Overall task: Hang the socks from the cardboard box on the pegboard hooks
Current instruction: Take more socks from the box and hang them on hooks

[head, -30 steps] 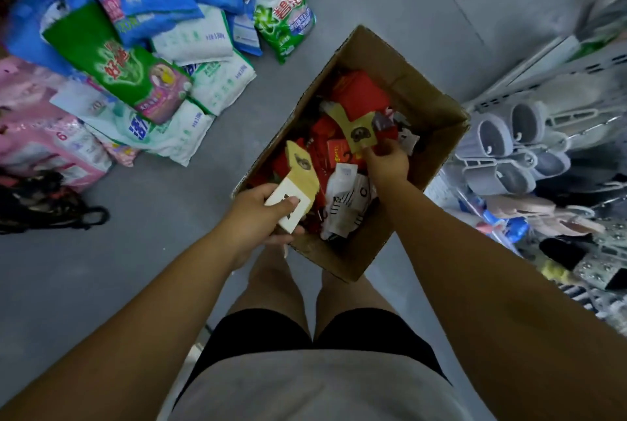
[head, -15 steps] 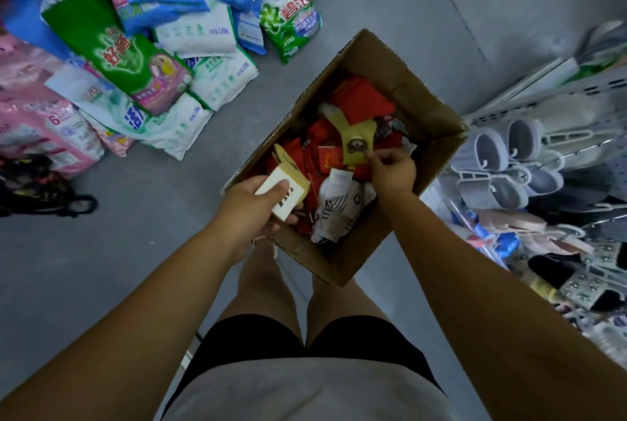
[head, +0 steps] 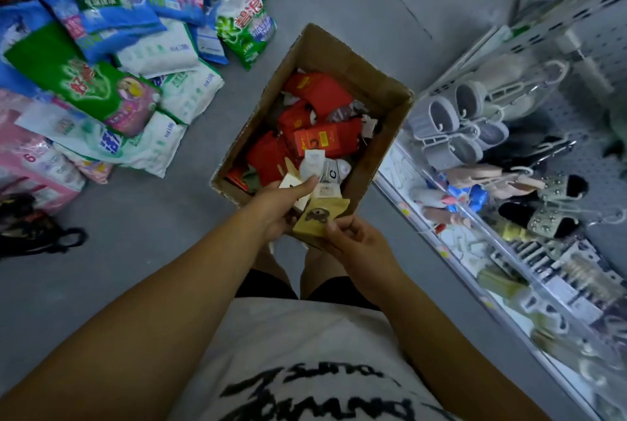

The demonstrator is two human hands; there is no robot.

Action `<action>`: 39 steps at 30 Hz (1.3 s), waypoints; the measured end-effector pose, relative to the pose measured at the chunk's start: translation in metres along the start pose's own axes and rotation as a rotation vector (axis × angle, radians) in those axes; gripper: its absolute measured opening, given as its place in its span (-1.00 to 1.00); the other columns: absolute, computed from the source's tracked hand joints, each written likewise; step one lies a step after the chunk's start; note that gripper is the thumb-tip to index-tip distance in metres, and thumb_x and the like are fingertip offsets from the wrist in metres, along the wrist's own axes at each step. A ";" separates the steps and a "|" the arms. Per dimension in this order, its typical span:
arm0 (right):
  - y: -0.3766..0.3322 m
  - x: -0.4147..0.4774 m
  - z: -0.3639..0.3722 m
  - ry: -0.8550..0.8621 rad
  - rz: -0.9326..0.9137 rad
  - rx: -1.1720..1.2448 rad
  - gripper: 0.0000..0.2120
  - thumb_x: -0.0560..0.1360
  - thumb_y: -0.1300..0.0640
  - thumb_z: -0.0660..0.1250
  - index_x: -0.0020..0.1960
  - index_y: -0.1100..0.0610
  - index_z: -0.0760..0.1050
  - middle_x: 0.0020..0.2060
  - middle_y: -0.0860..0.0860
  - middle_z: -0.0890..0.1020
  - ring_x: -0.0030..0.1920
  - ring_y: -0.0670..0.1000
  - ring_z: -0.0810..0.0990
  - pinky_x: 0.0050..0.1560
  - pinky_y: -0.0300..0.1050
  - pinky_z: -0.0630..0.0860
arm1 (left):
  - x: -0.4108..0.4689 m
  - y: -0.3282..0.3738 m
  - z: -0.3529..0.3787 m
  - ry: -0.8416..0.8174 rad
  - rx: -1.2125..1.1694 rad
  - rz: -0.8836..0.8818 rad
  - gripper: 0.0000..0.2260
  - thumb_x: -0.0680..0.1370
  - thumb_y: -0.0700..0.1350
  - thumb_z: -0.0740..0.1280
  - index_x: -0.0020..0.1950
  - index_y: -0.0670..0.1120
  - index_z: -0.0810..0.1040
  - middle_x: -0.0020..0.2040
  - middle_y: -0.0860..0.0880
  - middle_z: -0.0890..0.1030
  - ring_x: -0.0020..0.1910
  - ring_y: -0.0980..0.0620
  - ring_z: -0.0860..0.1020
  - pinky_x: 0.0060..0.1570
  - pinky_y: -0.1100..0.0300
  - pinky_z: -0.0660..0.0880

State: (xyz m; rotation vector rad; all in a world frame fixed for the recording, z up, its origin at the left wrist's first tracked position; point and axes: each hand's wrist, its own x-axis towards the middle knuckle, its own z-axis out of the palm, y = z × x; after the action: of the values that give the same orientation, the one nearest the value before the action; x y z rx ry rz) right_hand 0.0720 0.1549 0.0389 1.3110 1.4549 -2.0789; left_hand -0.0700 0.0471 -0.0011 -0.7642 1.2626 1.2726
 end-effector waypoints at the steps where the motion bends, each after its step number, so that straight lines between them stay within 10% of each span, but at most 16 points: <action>1: 0.006 -0.005 -0.001 -0.010 0.009 0.025 -0.90 0.58 0.21 0.37 -0.04 0.26 0.53 -0.13 0.14 0.71 -0.02 0.12 0.68 0.10 -0.06 0.61 | 0.001 -0.005 0.003 -0.011 -0.010 0.001 -0.61 0.46 -0.11 0.56 0.22 -0.21 0.59 0.11 -0.20 0.68 0.02 -0.19 0.67 -0.07 -0.05 0.63; 5: 0.021 -0.020 -0.007 0.011 -0.021 -0.028 -0.93 0.57 0.28 0.37 -0.07 0.26 0.53 -0.29 -0.01 0.68 -0.16 -0.02 0.69 0.08 -0.09 0.64 | 0.000 -0.019 0.009 0.003 0.000 0.061 -0.87 0.48 -0.34 0.49 -0.03 -0.17 0.63 -0.10 -0.19 0.68 -0.16 -0.13 0.63 -0.12 0.00 0.59; 10: 0.032 -0.032 -0.016 0.053 -0.043 -0.012 -0.86 0.53 0.14 0.43 -0.01 0.22 0.59 -0.07 0.19 0.71 0.01 0.09 0.70 0.21 0.05 0.61 | -0.018 -0.021 0.001 -0.054 -0.008 0.119 -0.62 0.50 -0.34 0.47 0.32 -0.24 0.57 0.13 -0.24 0.66 0.04 -0.16 0.63 0.07 -0.13 0.60; 15: 0.032 -0.024 -0.011 0.035 0.171 0.329 -0.25 0.39 -0.38 0.34 0.29 0.20 0.45 0.14 0.22 0.68 0.15 0.19 0.68 0.16 0.09 0.62 | -0.042 -0.025 -0.013 -0.114 0.014 0.154 -0.59 0.49 -0.30 0.47 0.34 -0.22 0.55 0.19 -0.27 0.64 0.08 -0.16 0.62 0.15 -0.14 0.58; 21: 0.027 -0.007 0.023 0.038 0.089 0.440 -0.53 0.65 -0.04 0.23 0.44 0.23 0.40 0.32 0.26 0.56 0.32 0.27 0.55 0.34 0.27 0.47 | -0.072 -0.029 -0.026 -0.252 0.071 0.152 -0.56 0.34 -0.20 0.53 0.21 -0.15 0.63 0.19 -0.26 0.66 0.10 -0.17 0.64 0.23 -0.15 0.54; 26: 0.025 -0.020 0.013 0.258 -0.067 0.375 -0.79 0.54 0.19 0.44 0.15 0.19 0.57 -0.07 0.12 0.71 -0.09 0.06 0.71 -0.19 -0.09 0.64 | -0.088 -0.029 -0.025 -0.214 0.141 0.232 -0.53 0.32 -0.23 0.54 0.22 -0.18 0.61 0.05 -0.22 0.72 -0.03 -0.13 0.69 -0.03 -0.07 0.67; 31: 0.016 -0.053 -0.021 0.372 -0.277 0.313 -0.78 0.51 0.19 0.47 0.13 0.14 0.55 -0.13 0.21 0.67 -0.06 0.09 0.71 -0.14 -0.03 0.66 | -0.108 -0.032 -0.003 -0.121 0.374 0.464 -0.85 0.55 -0.26 0.45 0.09 -0.12 0.60 -0.13 -0.12 0.75 -0.22 0.04 0.69 -0.25 0.16 0.62; 39: 0.012 -0.146 -0.115 0.478 -0.510 0.231 -0.90 0.56 0.21 0.41 0.02 0.05 0.65 -0.31 -0.10 0.69 -0.20 -0.05 0.69 -0.23 -0.16 0.64 | -0.160 -0.071 0.102 -0.165 0.694 0.737 -0.85 0.62 -0.20 0.38 0.17 -0.07 0.61 0.03 -0.11 0.73 0.07 -0.11 0.70 0.18 -0.17 0.59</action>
State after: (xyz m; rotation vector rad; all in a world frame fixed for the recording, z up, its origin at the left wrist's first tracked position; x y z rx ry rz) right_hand 0.2184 0.2105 0.1398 1.7684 1.9620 -2.4128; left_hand 0.0486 0.0869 0.1579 0.3351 1.7723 1.2783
